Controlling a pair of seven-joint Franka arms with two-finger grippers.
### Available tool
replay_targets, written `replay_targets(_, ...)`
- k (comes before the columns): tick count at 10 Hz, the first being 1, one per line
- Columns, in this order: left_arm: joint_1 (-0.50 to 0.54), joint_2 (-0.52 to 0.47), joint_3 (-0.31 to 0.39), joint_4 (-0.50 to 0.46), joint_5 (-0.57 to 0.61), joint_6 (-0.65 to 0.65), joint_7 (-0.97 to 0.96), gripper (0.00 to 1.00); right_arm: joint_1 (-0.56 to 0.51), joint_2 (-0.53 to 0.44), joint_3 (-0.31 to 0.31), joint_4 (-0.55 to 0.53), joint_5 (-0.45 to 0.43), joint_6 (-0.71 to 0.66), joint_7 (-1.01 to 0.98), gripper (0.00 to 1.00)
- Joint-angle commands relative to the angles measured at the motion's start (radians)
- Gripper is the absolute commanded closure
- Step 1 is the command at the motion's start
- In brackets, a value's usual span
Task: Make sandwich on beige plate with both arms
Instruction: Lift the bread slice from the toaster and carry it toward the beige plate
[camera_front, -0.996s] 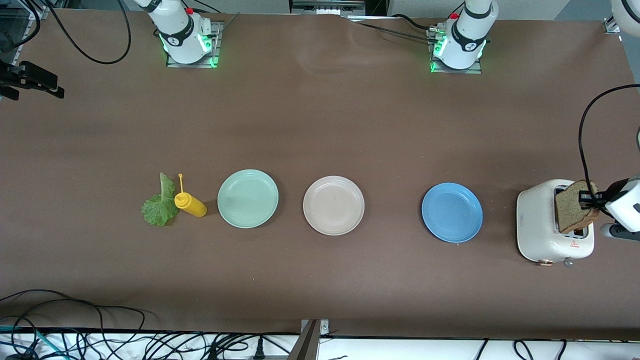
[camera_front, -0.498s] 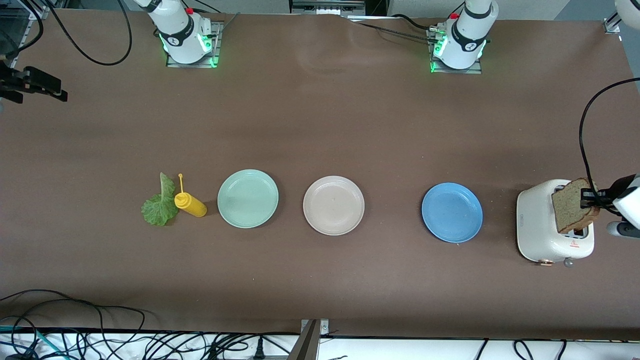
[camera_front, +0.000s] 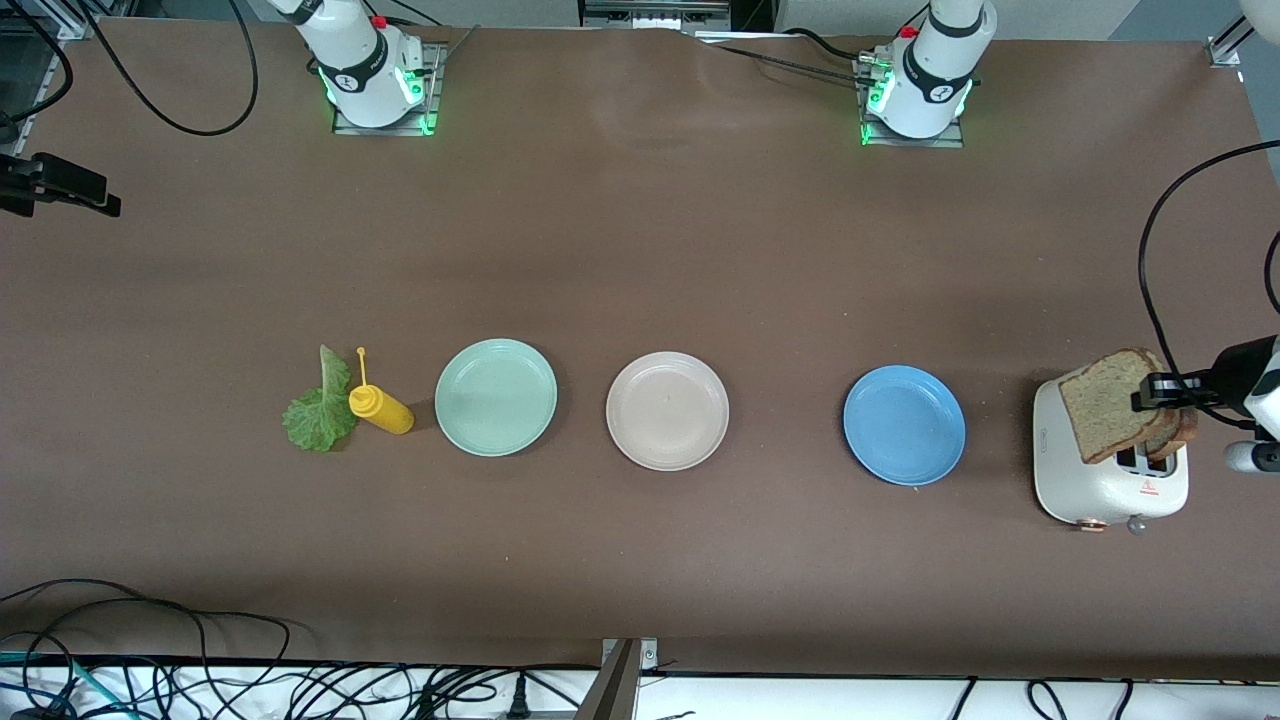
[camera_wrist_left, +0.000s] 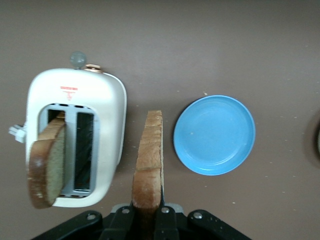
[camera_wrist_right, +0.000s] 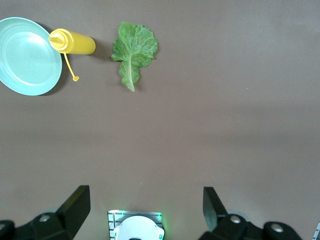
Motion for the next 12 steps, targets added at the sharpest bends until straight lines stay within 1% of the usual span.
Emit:
replay_targets(1,-0.023,-0.005,0.007,0.011,-0.079,-0.025,-0.071,1.0,-0.002,-0.008,0.006,0.006,-0.013,0.006,0.003,0.0)
replay_targets(2,-0.029,-0.005,0.008,0.011,-0.107,-0.025,-0.086,1.0,0.001,-0.008,0.007,0.007,-0.005,0.035,0.003,0.0)
replay_targets(5,-0.051,0.01,0.011,0.002,-0.202,-0.025,-0.152,1.0,0.004,-0.003,0.01,0.003,-0.013,0.045,0.005,0.0)
replay_targets(9,-0.112,0.073,0.013,-0.007,-0.409,-0.021,-0.287,1.0,0.001,0.022,0.009,0.007,-0.002,0.043,0.008,0.0)
replay_targets(12,-0.143,0.11,0.013,-0.012,-0.527,-0.017,-0.304,1.0,0.007,0.022,0.014,0.007,0.001,0.046,0.008,0.0)
